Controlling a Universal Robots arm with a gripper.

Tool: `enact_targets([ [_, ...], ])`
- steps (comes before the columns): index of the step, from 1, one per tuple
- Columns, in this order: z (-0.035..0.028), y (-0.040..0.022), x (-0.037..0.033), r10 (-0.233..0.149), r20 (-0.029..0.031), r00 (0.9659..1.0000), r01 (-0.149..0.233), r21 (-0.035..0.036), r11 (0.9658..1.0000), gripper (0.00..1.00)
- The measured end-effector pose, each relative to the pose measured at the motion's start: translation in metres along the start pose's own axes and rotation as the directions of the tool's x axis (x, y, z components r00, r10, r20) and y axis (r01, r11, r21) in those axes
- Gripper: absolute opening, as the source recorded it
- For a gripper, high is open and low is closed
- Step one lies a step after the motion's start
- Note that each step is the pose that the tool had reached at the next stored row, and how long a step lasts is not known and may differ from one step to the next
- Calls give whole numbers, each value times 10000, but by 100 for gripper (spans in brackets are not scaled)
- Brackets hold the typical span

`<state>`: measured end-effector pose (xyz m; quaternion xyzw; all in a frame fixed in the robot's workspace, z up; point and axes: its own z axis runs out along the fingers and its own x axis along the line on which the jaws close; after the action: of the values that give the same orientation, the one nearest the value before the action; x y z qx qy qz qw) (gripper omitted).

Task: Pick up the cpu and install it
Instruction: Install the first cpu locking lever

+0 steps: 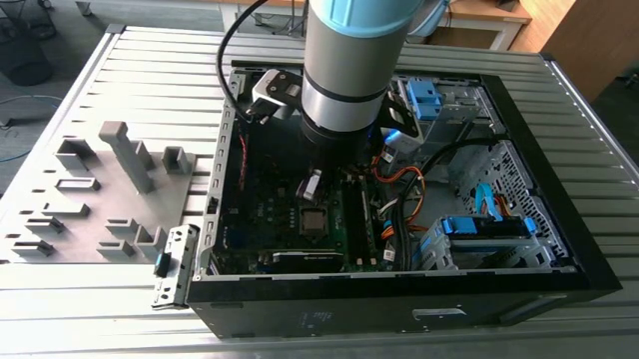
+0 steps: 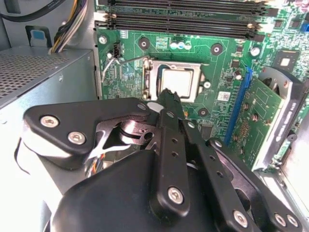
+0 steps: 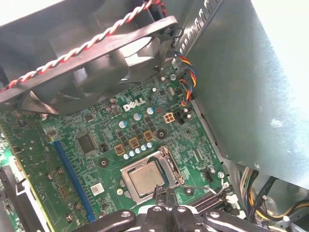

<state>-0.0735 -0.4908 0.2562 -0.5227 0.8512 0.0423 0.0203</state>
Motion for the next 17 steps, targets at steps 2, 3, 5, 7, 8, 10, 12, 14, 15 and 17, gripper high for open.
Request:
enact_targets([
  [2,-37,2,-3,0,0,10000,0,0,10000,11],
  [3,-51,3,-4,0,0,10000,0,0,10000,11],
  [5,-59,3,-5,0,2,10000,0,0,10000,11],
  [7,-59,3,-5,-1,4,10000,1,0,10000,11],
  [8,-60,-1,-6,-6,5,10000,6,-2,10000,11],
  [10,-61,-7,-9,-122,2,9999,122,-13,9999,11],
  [12,-61,-8,-10,-355,-5,9994,355,-35,9994,11],
  [14,-61,-8,-10,-593,-5,9982,593,-59,9982,11],
  [15,-61,-8,-10,-683,10,9977,683,-74,9976,11],
  [17,-60,-9,-10,-804,154,9966,806,-135,9967,11],
])
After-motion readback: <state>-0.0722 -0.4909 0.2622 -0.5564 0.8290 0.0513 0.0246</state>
